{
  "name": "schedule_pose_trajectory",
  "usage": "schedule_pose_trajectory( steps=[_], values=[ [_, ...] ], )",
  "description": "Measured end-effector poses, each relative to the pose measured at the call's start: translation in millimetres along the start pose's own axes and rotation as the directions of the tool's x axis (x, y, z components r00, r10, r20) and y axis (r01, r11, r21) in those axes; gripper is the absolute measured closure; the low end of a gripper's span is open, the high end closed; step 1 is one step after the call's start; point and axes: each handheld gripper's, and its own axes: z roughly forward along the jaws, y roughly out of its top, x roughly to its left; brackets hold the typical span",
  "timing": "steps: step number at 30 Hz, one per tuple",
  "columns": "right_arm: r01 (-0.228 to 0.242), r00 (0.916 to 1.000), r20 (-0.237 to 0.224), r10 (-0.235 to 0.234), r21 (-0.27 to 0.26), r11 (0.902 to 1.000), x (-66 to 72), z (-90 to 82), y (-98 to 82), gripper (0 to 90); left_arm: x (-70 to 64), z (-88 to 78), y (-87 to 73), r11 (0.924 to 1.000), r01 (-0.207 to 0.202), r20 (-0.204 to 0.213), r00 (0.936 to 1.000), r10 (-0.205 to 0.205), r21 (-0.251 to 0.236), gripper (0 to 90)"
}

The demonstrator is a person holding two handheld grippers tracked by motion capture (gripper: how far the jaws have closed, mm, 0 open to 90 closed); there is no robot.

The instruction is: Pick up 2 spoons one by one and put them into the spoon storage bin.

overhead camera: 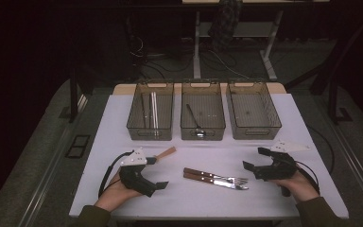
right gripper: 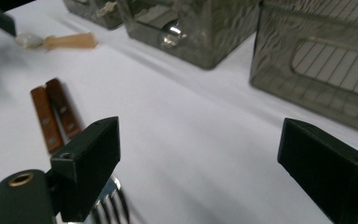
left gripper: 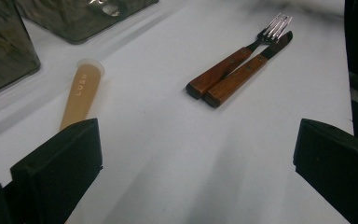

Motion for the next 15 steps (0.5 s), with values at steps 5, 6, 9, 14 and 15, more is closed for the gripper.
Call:
schedule_pose_trajectory(
  steps=[5, 6, 9, 14, 15],
  values=[
    [-0.002, 0.9997, -0.024, 0.002, 0.006, 1.0, 0.4, -5.3, -12.6, 12.7, 4.7, -0.6, 5.2, 0.9999, 0.007, -0.029, 0.9995, -0.006, 0.015, 2.9],
    [0.006, 0.9997, -0.023, -0.006, 0.013, 0.9999, 0.9, -6.1, -15.7, 12.8, 6.0, -0.9, 6.9, 0.9999, 0.004, -0.041, 0.9991, -0.003, 0.016, 4.4],
    [0.02, 0.9994, -0.027, -0.019, 0.028, 0.9994, 2.3, -7.2, -21.6, 12.9, 11.6, -1.6, 12.4, 0.9998, 0.002, -0.07, 0.9976, -0.001, 0.02, 13.9],
    [0.031, 0.999, -0.035, -0.029, 0.042, 0.9987, 4.1, -6.7, -24.0, 12.9, 26.7, 1.7, 23.9, 0.9992, 0.015, -0.119, 0.9928, -0.01, 0.038, 25.6],
    [0.028, 0.9989, -0.037, -0.027, 0.037, 0.9989, 4.3, -6.5, -23.7, 12.9, 29.8, 3.2, 26.2, 0.9992, 0.013, -0.122, 0.9925, -0.009, 0.037, 26.8]
  ],
)
